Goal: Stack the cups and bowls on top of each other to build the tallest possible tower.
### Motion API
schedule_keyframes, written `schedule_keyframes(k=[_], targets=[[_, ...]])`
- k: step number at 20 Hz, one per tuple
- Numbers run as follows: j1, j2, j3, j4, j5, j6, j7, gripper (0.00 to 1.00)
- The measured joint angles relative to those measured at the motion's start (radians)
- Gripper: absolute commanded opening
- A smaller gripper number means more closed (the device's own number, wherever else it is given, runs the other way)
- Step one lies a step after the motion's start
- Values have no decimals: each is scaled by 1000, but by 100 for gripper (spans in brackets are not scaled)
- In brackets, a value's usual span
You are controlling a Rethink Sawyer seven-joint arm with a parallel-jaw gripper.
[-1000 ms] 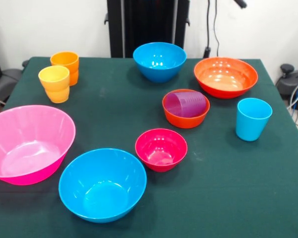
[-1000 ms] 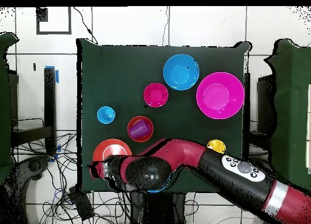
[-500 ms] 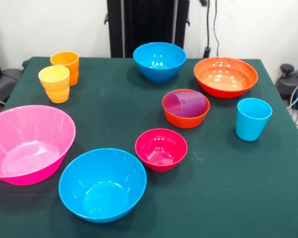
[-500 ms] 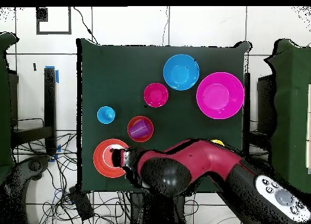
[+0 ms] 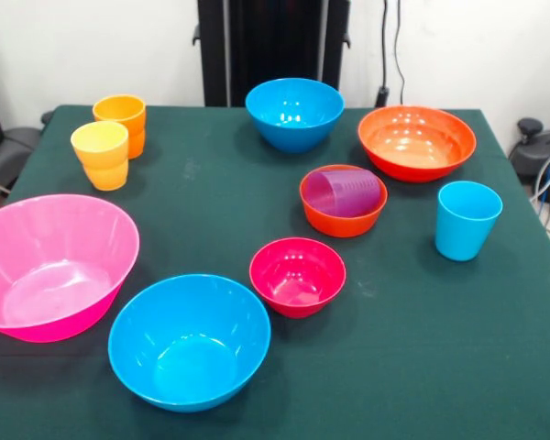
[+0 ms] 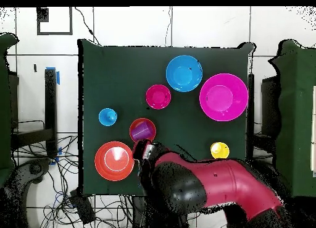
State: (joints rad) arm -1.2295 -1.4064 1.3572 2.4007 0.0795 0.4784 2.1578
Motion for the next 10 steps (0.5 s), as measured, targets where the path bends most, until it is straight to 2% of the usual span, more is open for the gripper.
schedule_keyframes(k=[1,4,5,6,7,10], targets=[[25,-45,-11,7,42,0,0,100],[97,-104,-71,29,123,0,0,100],[143,-131,-116,42,159,3,0,100],[234,-184,-208,70,213,10,0,100],[291,-220,-264,91,236,14,0,100],[392,-287,-359,142,237,15,0,100]])
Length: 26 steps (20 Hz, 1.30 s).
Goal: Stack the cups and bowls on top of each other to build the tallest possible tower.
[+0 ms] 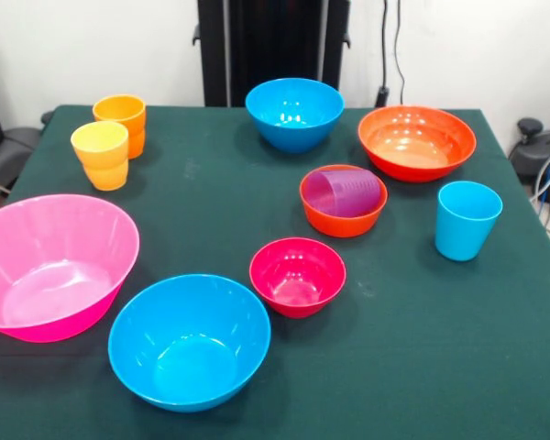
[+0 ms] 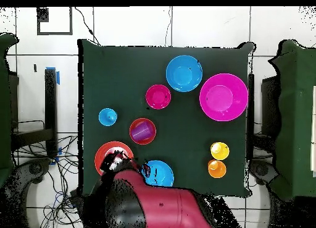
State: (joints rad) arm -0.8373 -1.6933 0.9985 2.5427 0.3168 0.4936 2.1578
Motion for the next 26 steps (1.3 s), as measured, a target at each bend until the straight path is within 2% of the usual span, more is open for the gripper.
schedule_keyframes(k=[2,7,9,11,12,13,14,15,16,21,22,25,26], targets=[[25,-18,-22,28,-28,-7,0,100],[29,4,-38,74,-168,-51,5,100],[33,36,-60,81,-271,-74,22,100],[62,96,-115,72,-427,-95,68,100],[77,115,-135,66,-470,-99,84,100],[119,164,-189,50,-570,-105,130,100],[155,202,-232,34,-638,-109,168,100],[177,225,-259,24,-675,-111,192,100],[229,277,-321,-1,-748,-116,246,100],[381,448,-506,-92,-876,-150,412,100],[427,510,-566,-127,-894,-178,454,100],[480,586,-638,-171,-907,-226,489,100],[515,635,-684,-200,-909,-267,500,100]])
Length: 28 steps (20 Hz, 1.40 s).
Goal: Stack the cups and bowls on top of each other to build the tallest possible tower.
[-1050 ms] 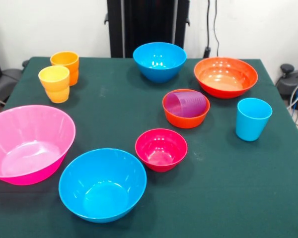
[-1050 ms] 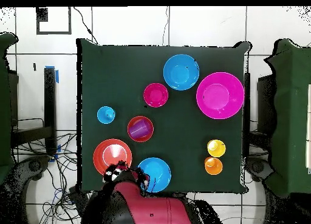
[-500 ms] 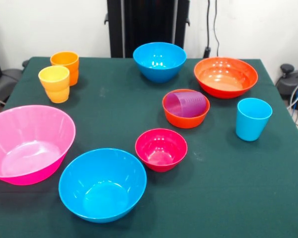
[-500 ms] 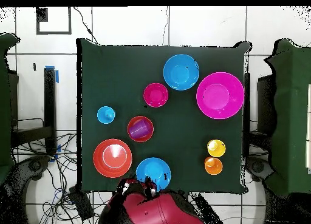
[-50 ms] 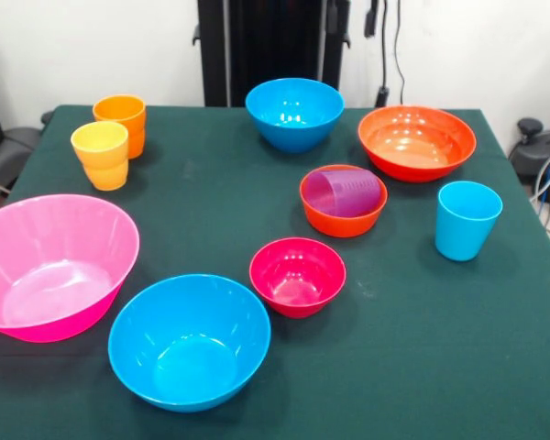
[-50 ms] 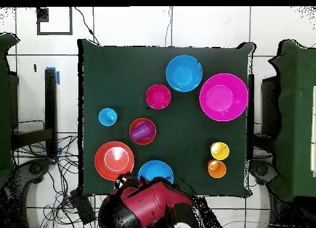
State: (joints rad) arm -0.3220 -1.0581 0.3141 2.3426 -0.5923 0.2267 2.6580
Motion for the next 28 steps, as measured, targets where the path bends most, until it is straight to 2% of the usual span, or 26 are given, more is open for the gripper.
schedule_keyframes(k=[1,4,5,7,10,15,19,28], targets=[[35,49,-46,-29,-2,-41,11,100],[86,119,-112,-70,-2,-107,13,100],[128,179,-167,-103,-1,-168,13,100],[167,240,-219,-134,3,-233,13,100],[203,314,-278,-166,14,-306,13,100],[223,414,-353,-208,41,-373,13,100],[233,468,-408,-244,68,-377,13,100],[247,497,-470,-293,81,-376,13,100]])
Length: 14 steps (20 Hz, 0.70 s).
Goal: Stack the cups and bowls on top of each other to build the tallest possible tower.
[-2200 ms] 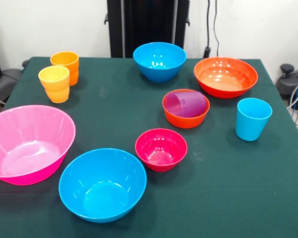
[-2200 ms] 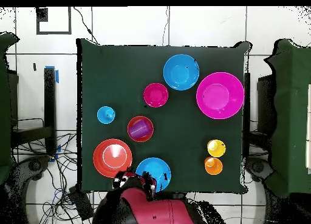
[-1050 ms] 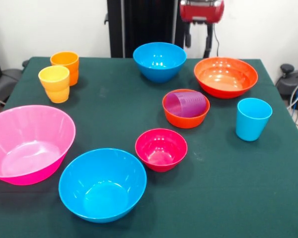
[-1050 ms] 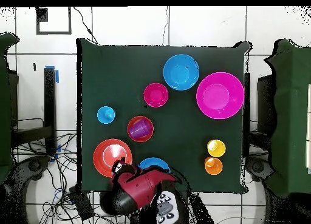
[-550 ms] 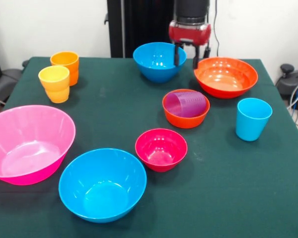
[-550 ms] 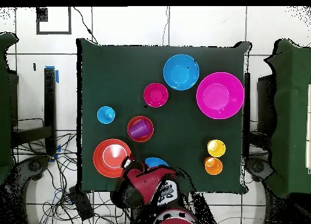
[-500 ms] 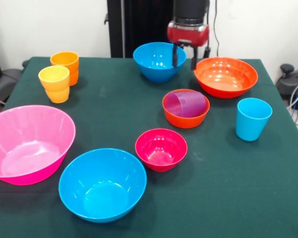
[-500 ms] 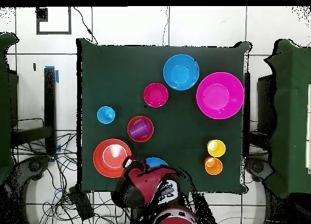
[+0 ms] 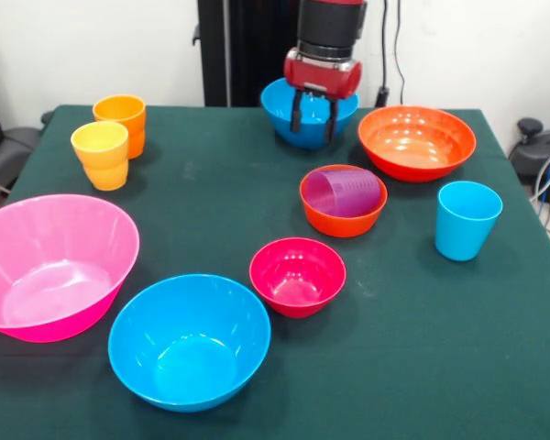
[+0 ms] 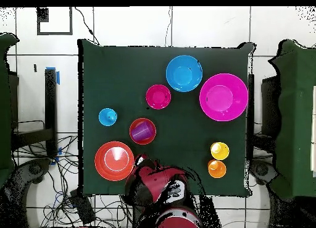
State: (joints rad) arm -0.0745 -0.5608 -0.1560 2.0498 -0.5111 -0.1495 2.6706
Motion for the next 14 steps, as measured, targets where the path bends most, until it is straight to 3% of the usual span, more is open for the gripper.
schedule_keyframes(k=[14], targets=[[24,87,-14,-36,30,-11,0,100]])
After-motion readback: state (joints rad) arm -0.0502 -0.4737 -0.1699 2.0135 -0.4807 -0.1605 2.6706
